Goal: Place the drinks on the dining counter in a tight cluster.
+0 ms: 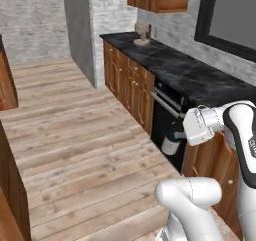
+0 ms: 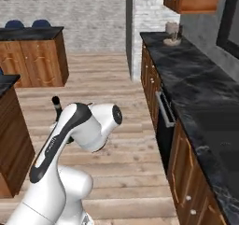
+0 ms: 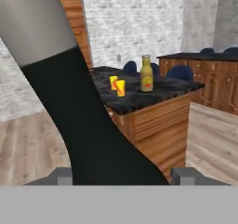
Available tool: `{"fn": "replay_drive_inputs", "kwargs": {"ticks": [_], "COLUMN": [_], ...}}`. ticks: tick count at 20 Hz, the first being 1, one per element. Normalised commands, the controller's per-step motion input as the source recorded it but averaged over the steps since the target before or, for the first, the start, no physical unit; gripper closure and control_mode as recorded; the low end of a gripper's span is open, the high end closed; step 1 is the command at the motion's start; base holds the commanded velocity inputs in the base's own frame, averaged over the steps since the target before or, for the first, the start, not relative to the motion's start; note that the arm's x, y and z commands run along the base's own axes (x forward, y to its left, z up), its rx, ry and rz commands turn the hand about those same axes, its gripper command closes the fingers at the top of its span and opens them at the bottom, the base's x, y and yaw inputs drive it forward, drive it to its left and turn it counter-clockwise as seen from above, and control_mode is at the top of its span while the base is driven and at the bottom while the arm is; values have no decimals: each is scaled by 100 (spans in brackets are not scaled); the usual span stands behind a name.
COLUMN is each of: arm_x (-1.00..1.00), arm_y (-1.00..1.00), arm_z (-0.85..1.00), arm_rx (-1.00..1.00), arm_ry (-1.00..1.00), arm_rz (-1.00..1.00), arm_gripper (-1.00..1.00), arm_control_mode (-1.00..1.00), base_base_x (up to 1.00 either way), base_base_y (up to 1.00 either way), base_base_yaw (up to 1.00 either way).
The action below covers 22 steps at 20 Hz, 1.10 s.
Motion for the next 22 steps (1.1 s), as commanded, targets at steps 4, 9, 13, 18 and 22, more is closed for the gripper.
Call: {"fn": "replay_drive_inputs", "kwargs": {"ticks": [4,9,13,18,22], "arm_x": [0,0,0,0,0], "arm_y": [0,0,0,0,0], "arm_z": [0,0,0,0,0], "arm_rx": [0,0,0,0,0], "arm_ry": [0,0,0,0,0], "arm_rz": [0,0,0,0,0], "arm_gripper": [100,100,100,100,100], "arm_control_mode": [100,100,100,100,100], "base_base_x": [35,100,100,100,100], "base_base_y": [12,0,-36,-25,-10], "base_base_yaw": [93,55,55,82,90]}}
